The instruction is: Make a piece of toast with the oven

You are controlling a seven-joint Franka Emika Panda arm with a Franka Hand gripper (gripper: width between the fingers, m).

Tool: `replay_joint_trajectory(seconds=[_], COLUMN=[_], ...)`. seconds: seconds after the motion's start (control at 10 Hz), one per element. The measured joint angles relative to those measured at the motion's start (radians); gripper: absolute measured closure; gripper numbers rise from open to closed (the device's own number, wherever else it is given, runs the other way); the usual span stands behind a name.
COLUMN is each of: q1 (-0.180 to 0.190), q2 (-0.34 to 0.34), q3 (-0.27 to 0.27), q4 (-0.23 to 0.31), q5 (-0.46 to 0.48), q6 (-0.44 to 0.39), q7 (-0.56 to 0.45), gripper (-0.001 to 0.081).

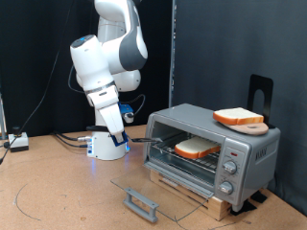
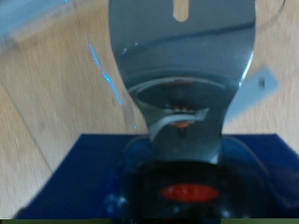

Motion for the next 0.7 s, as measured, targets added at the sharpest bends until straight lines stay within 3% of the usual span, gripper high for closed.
replay_joint_trajectory(seconds=[0.3, 0.7], q1=[0.010, 0.010], q2=[-0.091, -0.218], q3=[-0.051, -0.051], q4=[0.025, 0.039], q5=[0.092, 0.104], q6=[-0.181, -0.270], q7=[-0.062, -0.009], gripper=[0.0412, 0.0412])
